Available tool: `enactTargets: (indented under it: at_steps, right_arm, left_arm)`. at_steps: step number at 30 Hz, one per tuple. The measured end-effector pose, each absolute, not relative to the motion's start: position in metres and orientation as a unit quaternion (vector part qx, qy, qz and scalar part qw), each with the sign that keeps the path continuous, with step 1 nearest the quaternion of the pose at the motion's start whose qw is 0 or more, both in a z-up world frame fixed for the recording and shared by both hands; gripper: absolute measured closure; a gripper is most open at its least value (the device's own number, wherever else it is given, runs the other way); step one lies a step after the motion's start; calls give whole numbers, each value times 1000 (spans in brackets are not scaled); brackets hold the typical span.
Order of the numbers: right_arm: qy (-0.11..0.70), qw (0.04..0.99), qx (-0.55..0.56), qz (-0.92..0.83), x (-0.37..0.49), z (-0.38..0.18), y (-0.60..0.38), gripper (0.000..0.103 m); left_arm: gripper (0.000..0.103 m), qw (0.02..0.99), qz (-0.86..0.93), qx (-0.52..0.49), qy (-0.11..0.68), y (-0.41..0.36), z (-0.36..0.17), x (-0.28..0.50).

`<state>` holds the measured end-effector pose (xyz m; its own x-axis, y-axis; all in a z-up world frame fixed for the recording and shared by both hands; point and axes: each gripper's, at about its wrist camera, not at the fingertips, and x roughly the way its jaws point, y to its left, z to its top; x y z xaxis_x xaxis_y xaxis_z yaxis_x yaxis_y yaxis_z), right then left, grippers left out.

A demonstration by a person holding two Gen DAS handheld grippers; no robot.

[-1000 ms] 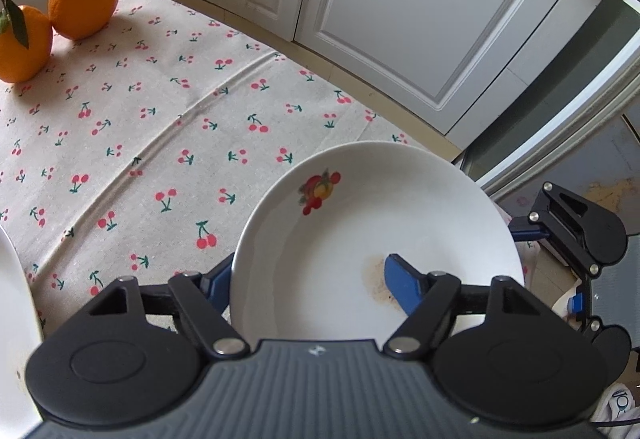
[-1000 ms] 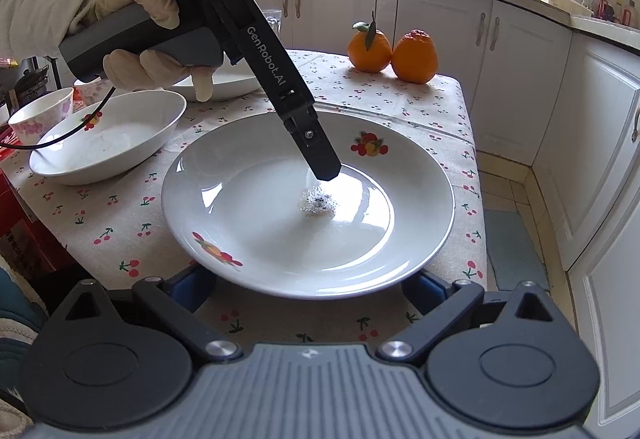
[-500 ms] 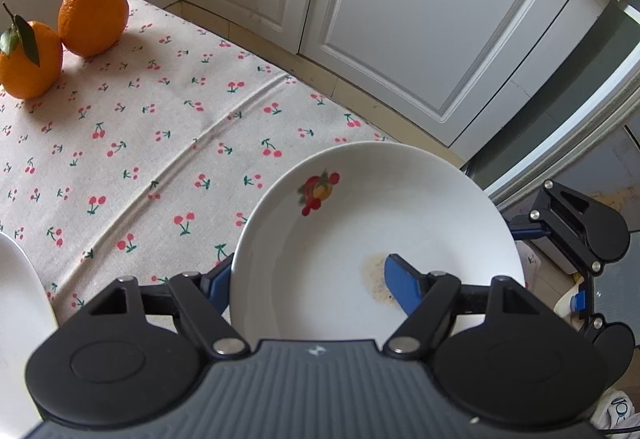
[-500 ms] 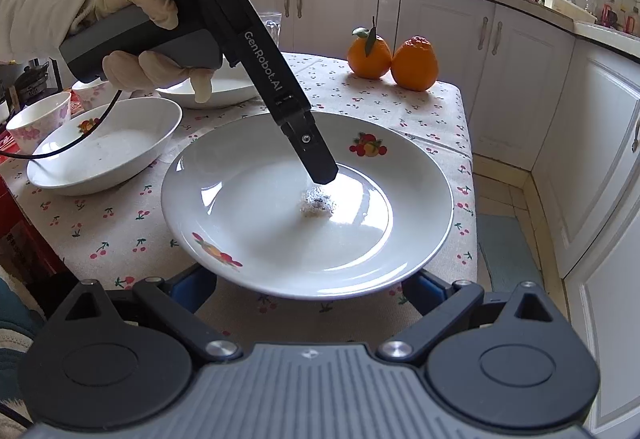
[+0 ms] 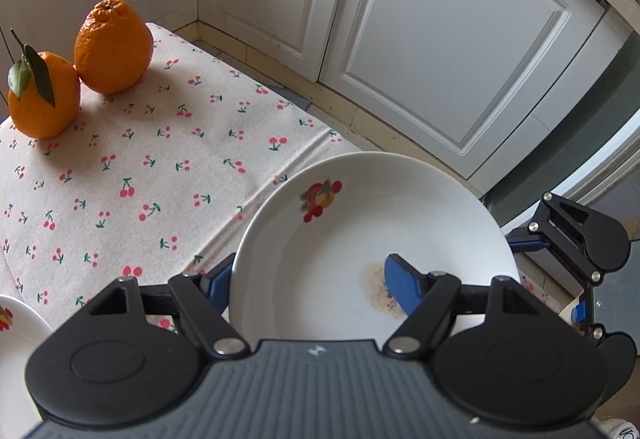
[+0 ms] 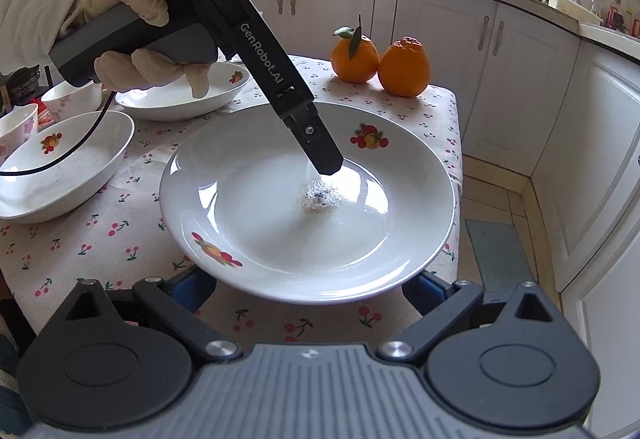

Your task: Organize plates and bowls

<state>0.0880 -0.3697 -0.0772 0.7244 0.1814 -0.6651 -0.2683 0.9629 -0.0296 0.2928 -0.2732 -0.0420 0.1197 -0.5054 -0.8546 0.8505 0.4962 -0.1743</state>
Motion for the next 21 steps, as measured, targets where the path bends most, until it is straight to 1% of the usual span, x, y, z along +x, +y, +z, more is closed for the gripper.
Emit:
enactTargets:
  at_steps: [10, 21]
  right_arm:
    - [357, 926, -56, 113, 114, -82, -379, 2]
    - [359, 926, -51, 106, 124, -86, -380, 2]
  left_arm:
    - [27, 733, -461, 172, 470, -282, -50, 313]
    - [27, 738, -452, 163, 474, -283, -59, 325]
